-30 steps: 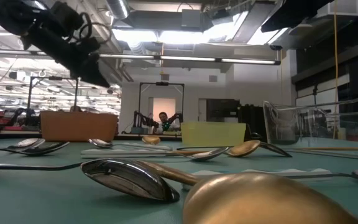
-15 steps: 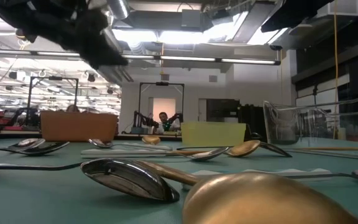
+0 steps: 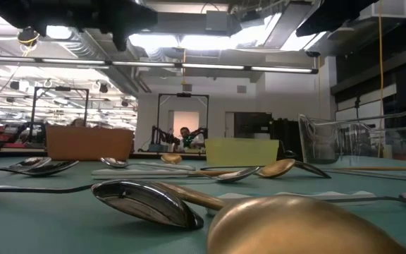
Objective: Sort silverware by color (type)
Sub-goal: Put the top center white and green spoon into the yellow bin
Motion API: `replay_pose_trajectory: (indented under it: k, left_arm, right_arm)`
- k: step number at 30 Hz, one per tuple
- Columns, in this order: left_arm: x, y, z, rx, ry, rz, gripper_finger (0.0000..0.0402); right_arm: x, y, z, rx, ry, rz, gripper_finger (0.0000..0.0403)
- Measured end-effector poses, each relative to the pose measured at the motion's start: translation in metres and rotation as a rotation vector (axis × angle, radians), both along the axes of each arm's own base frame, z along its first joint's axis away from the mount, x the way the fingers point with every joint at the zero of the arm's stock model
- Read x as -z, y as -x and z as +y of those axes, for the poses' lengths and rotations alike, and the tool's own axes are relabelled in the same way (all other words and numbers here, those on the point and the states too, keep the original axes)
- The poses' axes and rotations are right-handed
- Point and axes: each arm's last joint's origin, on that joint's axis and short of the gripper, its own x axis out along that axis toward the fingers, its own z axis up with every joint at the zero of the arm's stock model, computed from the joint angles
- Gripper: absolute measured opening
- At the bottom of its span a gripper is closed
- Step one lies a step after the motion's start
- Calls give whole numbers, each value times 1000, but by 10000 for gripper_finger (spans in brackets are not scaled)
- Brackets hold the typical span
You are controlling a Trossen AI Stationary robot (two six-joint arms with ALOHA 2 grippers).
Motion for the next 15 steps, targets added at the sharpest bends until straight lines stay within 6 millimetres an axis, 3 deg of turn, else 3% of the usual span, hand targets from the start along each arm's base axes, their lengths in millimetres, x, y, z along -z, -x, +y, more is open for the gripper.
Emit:
replay_pose_trajectory:
  k: [5, 15]
  left_arm:
    - [6, -15, -8, 43, -2, -15, 112]
    - [15, -64, -19, 115, -67, 206, 129]
  right_arm:
    - [0, 0, 0, 0, 0, 0, 67]
    - [0, 0, 0, 0, 0, 0, 67]
